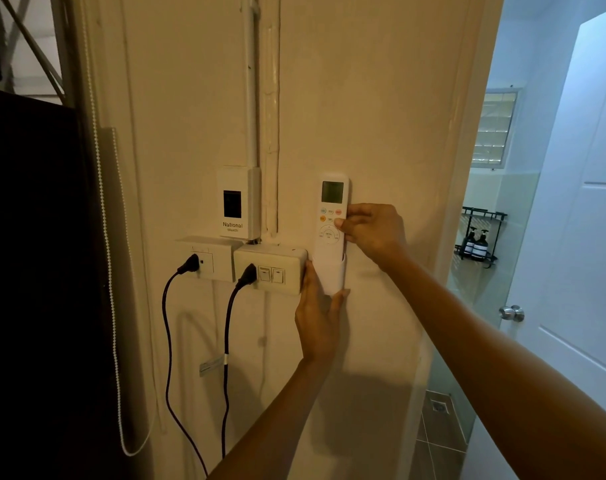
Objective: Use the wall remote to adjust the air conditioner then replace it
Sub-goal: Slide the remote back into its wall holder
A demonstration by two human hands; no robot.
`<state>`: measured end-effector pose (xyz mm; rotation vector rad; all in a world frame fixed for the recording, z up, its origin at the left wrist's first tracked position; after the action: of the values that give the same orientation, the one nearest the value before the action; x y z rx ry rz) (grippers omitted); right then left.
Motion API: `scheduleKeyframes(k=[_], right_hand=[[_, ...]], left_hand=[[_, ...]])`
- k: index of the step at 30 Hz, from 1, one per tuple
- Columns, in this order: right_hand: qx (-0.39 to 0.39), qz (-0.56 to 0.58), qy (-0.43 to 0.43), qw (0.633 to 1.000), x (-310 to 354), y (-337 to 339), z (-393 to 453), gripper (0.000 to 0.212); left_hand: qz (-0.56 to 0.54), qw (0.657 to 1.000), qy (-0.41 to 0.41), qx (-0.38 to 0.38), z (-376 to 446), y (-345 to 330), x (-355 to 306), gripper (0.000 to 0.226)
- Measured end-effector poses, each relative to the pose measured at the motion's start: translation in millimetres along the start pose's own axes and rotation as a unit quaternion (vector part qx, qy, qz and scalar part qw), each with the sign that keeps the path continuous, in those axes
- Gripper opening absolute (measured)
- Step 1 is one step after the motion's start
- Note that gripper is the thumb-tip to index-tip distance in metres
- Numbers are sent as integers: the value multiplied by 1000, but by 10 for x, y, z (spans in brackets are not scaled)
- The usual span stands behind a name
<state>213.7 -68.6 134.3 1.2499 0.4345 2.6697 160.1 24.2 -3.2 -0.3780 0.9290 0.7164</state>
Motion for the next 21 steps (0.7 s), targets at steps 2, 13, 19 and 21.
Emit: scheduleKeyframes(k=[2, 13, 19, 21], right_hand=[[-4, -10, 1, 1000, 6, -2, -4, 32], [-31, -85, 1, 996, 65, 6, -22, 20], [-36, -101, -12, 994, -7, -19, -69, 18], [-40, -99, -14, 994, -17, -24, -82, 18]], left_hand=[[2, 1000, 0, 0, 3, 2, -6, 81], [8, 1000, 3, 1, 1, 13, 1, 81], [0, 1000, 3, -2, 0, 14, -2, 81], [-9, 1000, 6, -1, 0, 9, 6, 81]])
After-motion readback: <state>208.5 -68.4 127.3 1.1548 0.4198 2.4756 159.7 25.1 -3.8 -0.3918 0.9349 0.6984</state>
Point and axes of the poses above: each hand's wrist, its own z-axis towards the middle knuckle, its own y-axis out of the back of the hand, x = y × z, the point moved 5 cm from there along z, towards the middle knuckle, and after that the axes turned 6 degrees about y, right-handed, at the moved point
